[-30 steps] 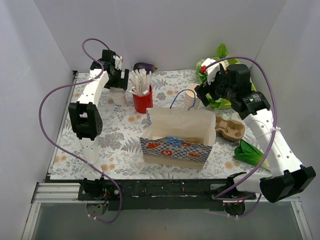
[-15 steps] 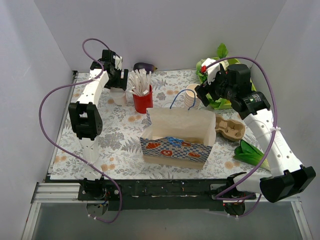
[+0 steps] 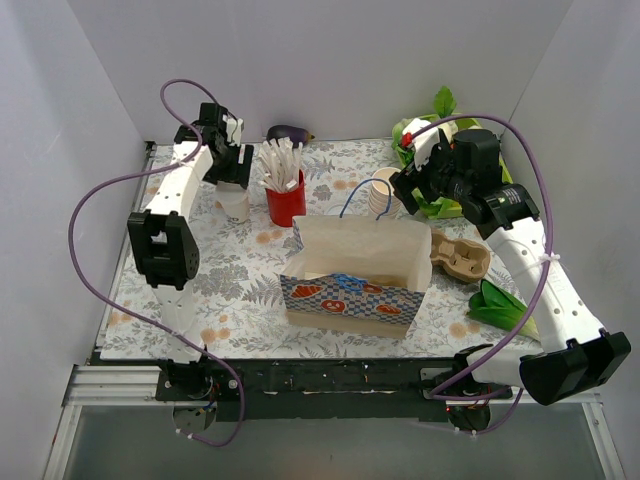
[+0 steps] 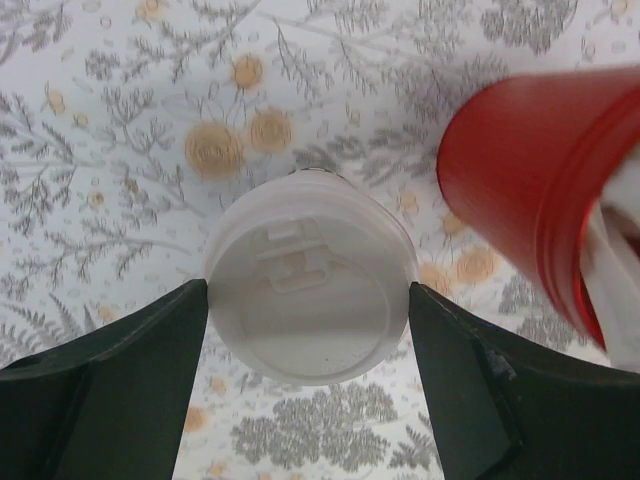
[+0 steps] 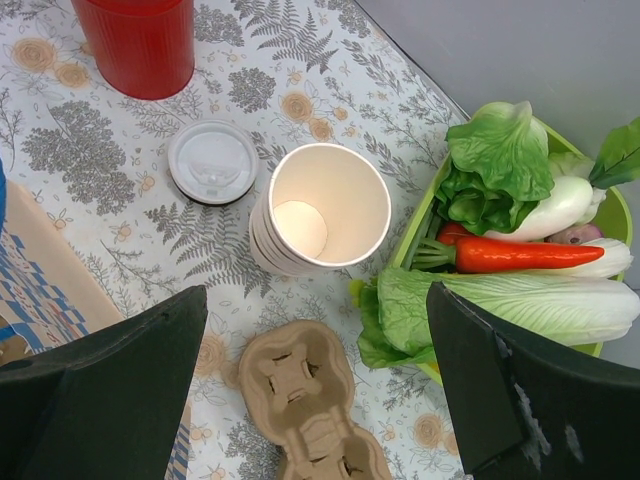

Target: Pack the takeout coffee

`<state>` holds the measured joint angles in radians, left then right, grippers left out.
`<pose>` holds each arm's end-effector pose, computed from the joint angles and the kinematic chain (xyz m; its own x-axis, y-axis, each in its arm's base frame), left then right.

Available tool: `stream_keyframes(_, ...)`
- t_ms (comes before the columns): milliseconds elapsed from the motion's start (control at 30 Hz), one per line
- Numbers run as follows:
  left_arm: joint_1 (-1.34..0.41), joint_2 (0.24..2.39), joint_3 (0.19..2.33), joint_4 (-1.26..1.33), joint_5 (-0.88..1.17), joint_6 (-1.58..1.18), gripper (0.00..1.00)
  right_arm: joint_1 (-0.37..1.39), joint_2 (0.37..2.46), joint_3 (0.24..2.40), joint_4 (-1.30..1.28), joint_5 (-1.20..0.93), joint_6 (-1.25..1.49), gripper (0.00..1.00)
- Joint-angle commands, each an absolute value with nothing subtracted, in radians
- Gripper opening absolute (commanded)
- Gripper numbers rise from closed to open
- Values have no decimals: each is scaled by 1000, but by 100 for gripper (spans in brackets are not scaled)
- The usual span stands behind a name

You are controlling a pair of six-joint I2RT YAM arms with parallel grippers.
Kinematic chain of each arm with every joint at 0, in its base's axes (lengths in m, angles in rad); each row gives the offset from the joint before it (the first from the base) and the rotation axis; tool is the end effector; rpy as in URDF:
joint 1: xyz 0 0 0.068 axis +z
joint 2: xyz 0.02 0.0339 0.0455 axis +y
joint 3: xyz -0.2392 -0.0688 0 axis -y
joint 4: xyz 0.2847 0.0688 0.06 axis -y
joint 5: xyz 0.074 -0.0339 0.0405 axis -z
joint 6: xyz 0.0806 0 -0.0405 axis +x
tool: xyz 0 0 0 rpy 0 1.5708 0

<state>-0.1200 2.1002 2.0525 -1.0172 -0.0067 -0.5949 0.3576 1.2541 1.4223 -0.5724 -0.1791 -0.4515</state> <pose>0.4994 -0.0597 0.2311 -0.7845 -0.4699 -0.4046 -0.3902 0.8812 -0.2667 0.3295 0.1384 0.3873 -0.1143 -0.5010 -0.8579 -0.6087 0.7177 -0.3381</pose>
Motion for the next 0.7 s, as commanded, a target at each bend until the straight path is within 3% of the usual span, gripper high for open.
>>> stream_keyframes(0,-118,1855,1939,-1097,30,-554,64,350,1250,1424,-534,-183,-454,98)
stream_keyframes(267,-114,1628,1628,-1161,221,-457,56,348,1272,1434,-537,-192,-451,98)
stream_keyframes(400,-114,1531,1488,-1138,333,-355,59,347,1276,1430,-535,-204,-445,98)
stream_keyframes(667,-114,1462,1344,-1118,371,-197,65,347,1275,1419,-532,-221,-436,98)
